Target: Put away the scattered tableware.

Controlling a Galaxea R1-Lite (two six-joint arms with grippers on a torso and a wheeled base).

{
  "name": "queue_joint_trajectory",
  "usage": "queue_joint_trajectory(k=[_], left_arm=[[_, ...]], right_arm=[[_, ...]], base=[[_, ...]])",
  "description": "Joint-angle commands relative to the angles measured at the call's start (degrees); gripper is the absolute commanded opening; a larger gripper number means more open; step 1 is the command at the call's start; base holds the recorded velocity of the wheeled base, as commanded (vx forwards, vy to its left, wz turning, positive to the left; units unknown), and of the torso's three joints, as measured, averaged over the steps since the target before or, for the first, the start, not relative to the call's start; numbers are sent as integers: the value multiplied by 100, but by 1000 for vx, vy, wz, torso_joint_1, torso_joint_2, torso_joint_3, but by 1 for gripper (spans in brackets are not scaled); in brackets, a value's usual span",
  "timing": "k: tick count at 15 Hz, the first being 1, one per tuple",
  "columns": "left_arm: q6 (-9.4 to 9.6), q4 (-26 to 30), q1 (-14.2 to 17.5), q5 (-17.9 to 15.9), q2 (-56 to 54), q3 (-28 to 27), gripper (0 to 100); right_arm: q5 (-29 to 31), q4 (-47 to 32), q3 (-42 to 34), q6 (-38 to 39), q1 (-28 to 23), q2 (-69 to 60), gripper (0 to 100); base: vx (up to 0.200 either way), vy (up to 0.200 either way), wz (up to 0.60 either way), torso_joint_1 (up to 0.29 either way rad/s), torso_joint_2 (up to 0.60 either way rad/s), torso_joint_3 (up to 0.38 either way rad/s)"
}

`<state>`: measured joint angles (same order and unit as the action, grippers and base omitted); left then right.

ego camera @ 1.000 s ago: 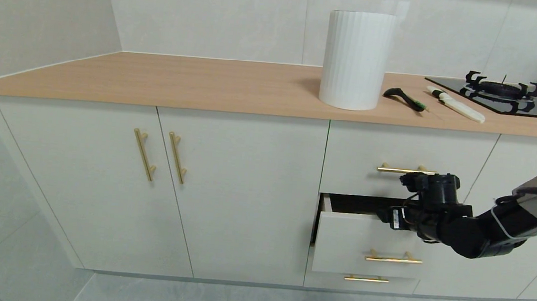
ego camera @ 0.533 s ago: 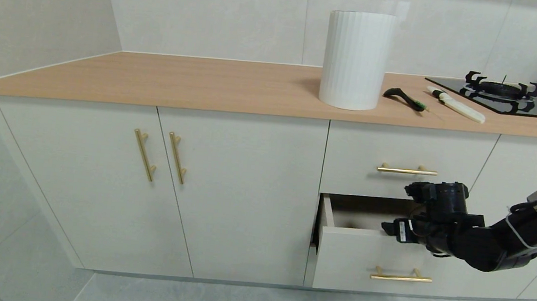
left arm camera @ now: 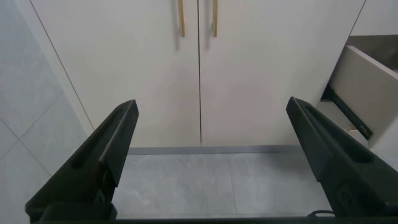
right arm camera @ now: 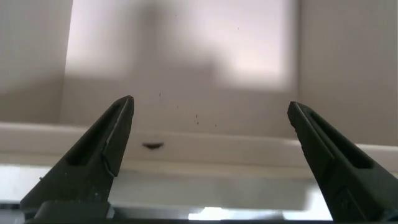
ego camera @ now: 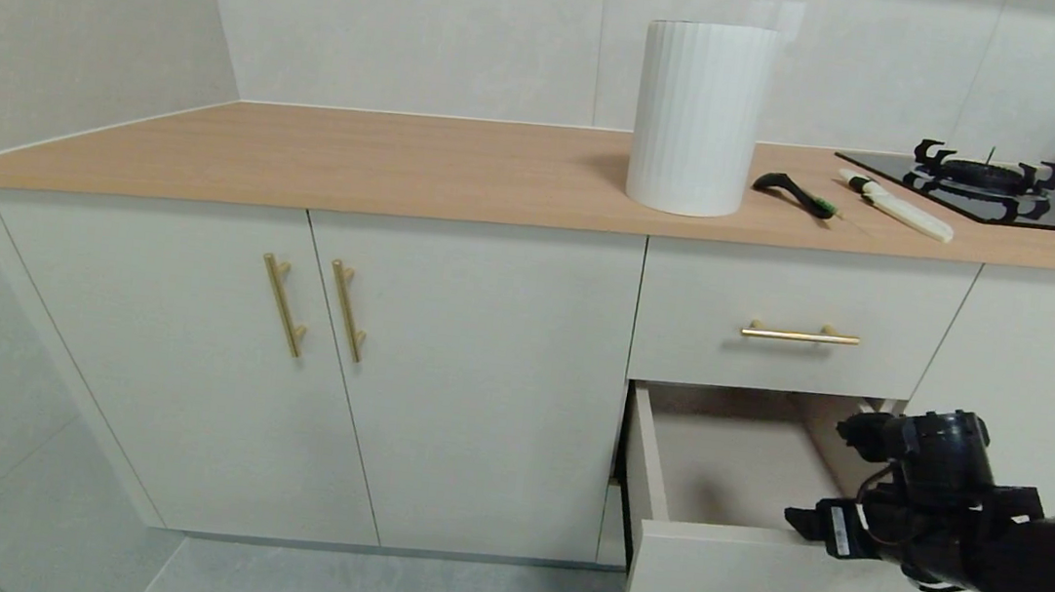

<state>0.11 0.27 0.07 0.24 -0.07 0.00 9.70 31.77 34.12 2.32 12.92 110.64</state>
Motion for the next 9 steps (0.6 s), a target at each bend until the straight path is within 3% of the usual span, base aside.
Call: queue_joint_trajectory(k=[1, 9], left_arm=[[-2, 0, 1, 2, 7, 0, 100], [-2, 0, 1, 2, 7, 0, 100]], right_arm=[[-12, 22, -626, 32, 228, -684, 100], [14, 22, -1804, 120, 747, -1467, 100]], base=[[0, 0, 0, 0, 0, 0], [0, 0, 0, 0, 0, 0]])
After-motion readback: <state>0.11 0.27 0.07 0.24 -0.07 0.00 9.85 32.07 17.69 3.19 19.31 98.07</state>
